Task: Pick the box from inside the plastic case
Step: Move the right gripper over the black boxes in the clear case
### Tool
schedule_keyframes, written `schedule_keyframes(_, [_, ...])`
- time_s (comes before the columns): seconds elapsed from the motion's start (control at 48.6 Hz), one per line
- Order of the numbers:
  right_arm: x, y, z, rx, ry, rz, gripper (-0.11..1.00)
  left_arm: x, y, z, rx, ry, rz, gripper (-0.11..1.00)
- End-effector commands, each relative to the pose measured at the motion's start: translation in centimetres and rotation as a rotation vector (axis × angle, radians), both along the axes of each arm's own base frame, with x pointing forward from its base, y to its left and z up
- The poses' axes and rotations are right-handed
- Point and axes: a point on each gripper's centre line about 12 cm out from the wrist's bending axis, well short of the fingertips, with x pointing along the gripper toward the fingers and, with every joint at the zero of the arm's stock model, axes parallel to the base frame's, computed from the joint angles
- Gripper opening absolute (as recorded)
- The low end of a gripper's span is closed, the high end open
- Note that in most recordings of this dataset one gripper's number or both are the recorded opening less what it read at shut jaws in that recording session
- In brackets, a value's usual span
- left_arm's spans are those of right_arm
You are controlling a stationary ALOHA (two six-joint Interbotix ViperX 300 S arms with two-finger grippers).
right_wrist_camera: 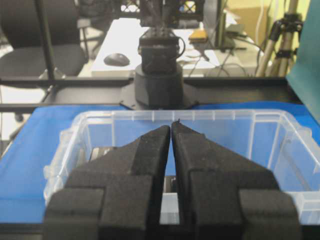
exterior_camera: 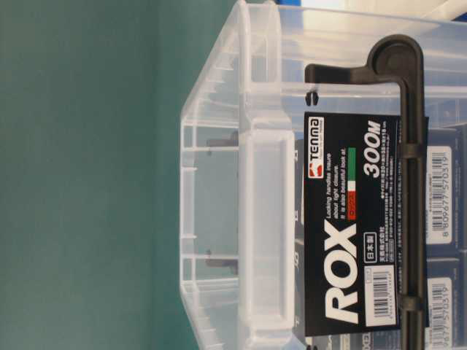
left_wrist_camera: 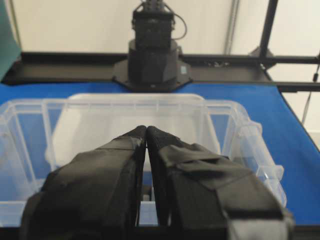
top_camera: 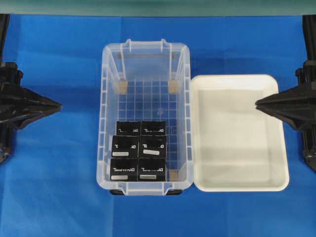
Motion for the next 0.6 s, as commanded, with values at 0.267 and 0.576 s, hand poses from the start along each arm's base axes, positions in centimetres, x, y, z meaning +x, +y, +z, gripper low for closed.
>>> schedule_keyframes(0.267, [1.0,-1.0,1.5,0.256,0.204,-0.049,0.01,0.7,0.1,1.2,-0.001,0.183,0.007,-0.04])
schedule_keyframes(0.576, [3.1,-1.6,2.7,0.326,0.534,-0.087,0.01,0.7,0.2,1.5,-0.004,0.267,0.009,-0.04])
